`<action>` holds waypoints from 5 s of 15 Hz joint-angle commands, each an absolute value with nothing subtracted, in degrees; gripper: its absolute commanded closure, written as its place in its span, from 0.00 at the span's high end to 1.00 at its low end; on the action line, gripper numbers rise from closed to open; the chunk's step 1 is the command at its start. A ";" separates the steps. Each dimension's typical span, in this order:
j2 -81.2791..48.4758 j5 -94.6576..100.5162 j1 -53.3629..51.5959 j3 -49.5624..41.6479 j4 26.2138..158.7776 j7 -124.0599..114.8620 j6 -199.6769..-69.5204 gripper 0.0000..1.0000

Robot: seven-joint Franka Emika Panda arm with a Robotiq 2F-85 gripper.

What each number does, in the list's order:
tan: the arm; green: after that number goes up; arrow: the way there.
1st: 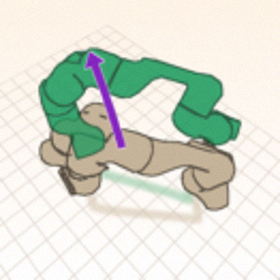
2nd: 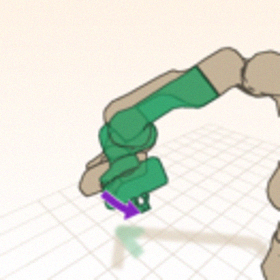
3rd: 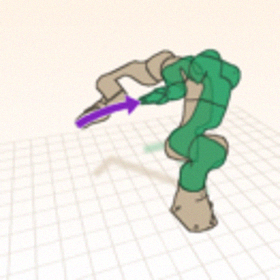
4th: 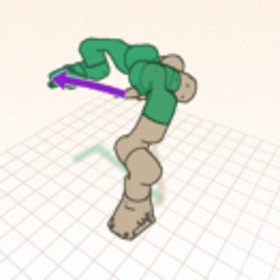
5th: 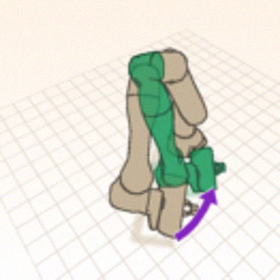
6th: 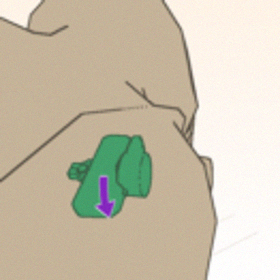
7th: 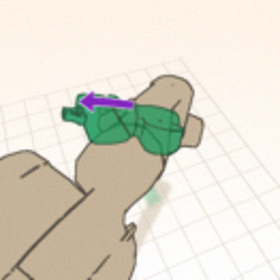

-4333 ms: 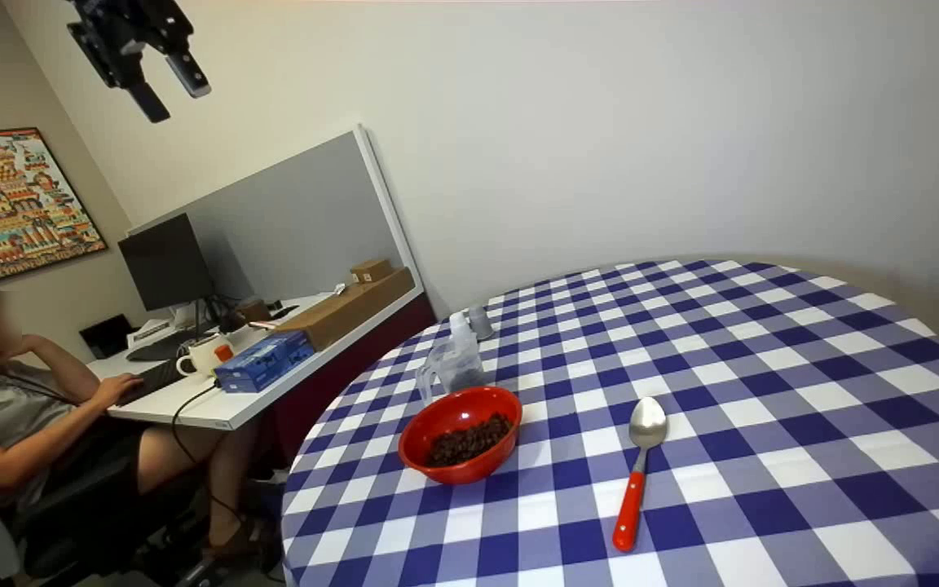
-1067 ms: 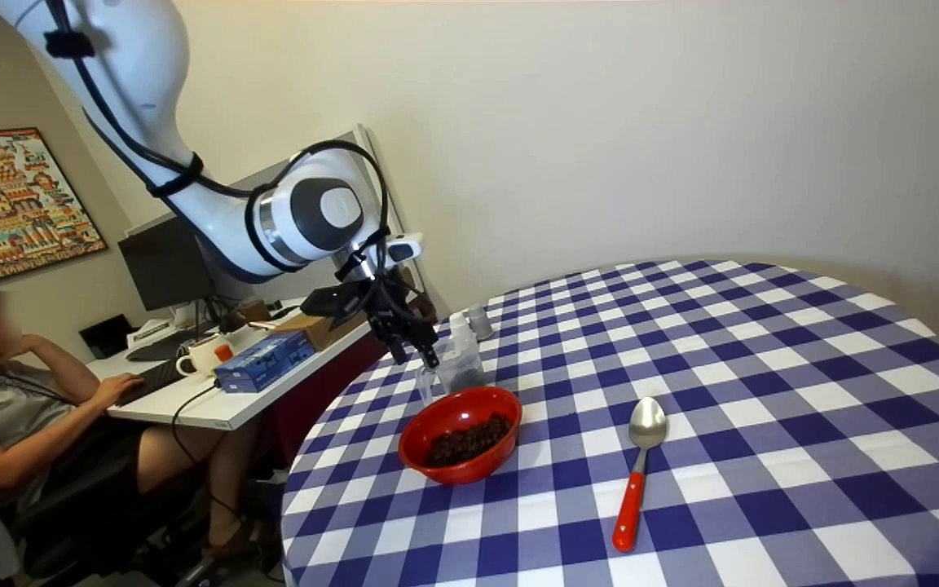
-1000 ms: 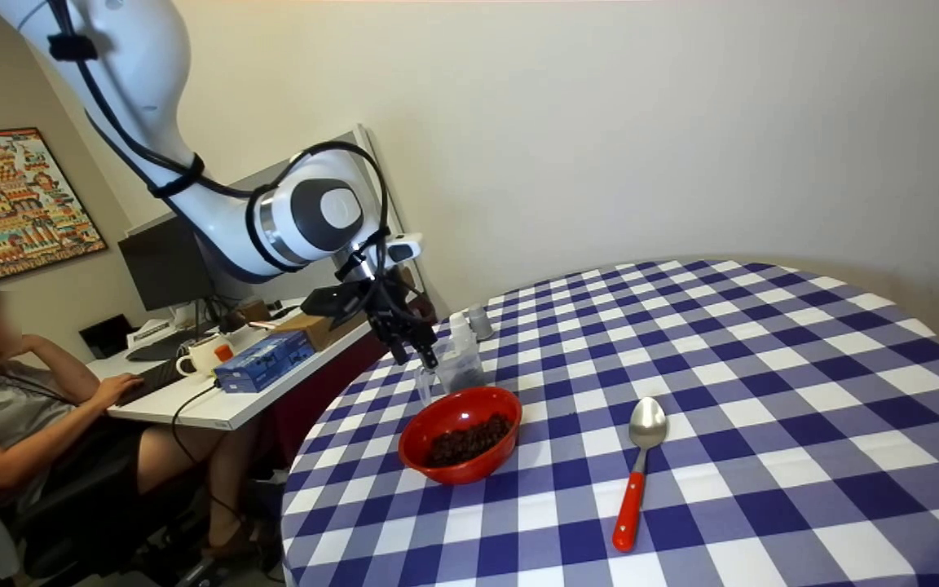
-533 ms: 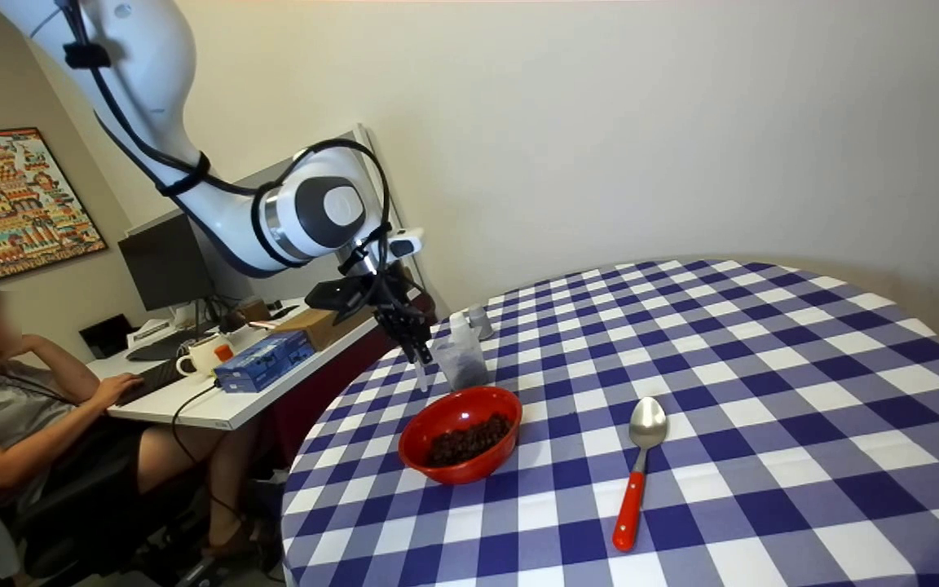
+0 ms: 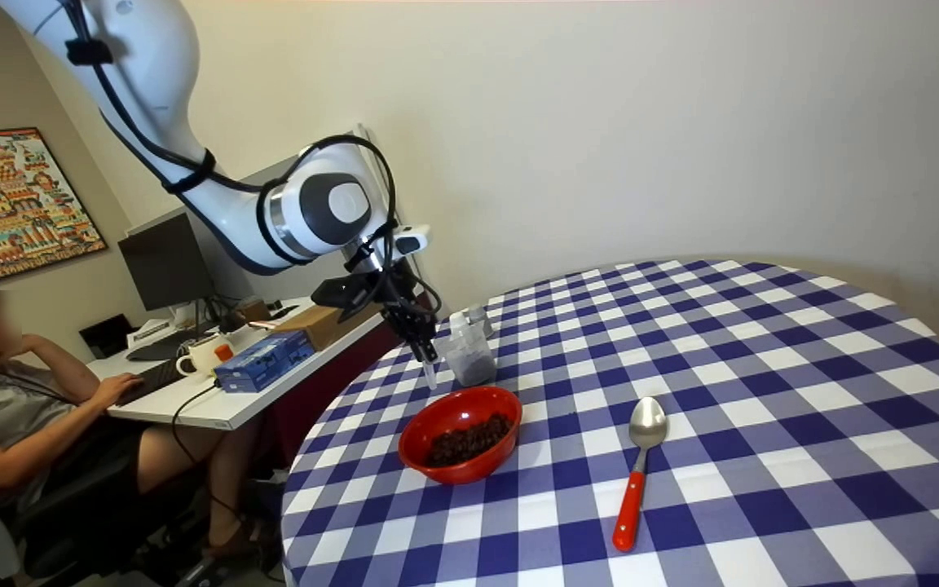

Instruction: Pour some contents from the clear jar into the orange bowl

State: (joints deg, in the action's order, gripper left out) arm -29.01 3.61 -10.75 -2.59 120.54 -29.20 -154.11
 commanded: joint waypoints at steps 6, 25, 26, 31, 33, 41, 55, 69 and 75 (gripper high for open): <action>-24.70 -3.58 -11.26 -2.75 117.84 -32.73 -147.95 0.07; 13.53 -22.80 -0.98 -1.72 136.28 -38.84 -125.00 0.07; 14.35 -24.09 -0.23 -2.21 137.50 -38.33 -124.13 0.07; 13.80 -32.10 2.76 -4.87 142.31 -34.94 -121.49 0.07; 12.66 -34.55 3.95 -5.91 143.76 -33.67 -122.07 0.07; 7.00 -45.47 8.71 -9.82 144.39 -28.88 -121.62 0.07; -1.63 -46.64 8.85 -9.36 135.30 -21.34 -112.03 0.07; -2.92 -22.24 6.08 -5.77 123.05 -8.91 -92.06 0.07; -4.38 -13.25 3.12 -2.79 122.82 -1.64 -91.87 0.07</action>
State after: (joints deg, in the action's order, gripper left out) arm -2.60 -17.64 4.16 -3.66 124.93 -5.68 -93.97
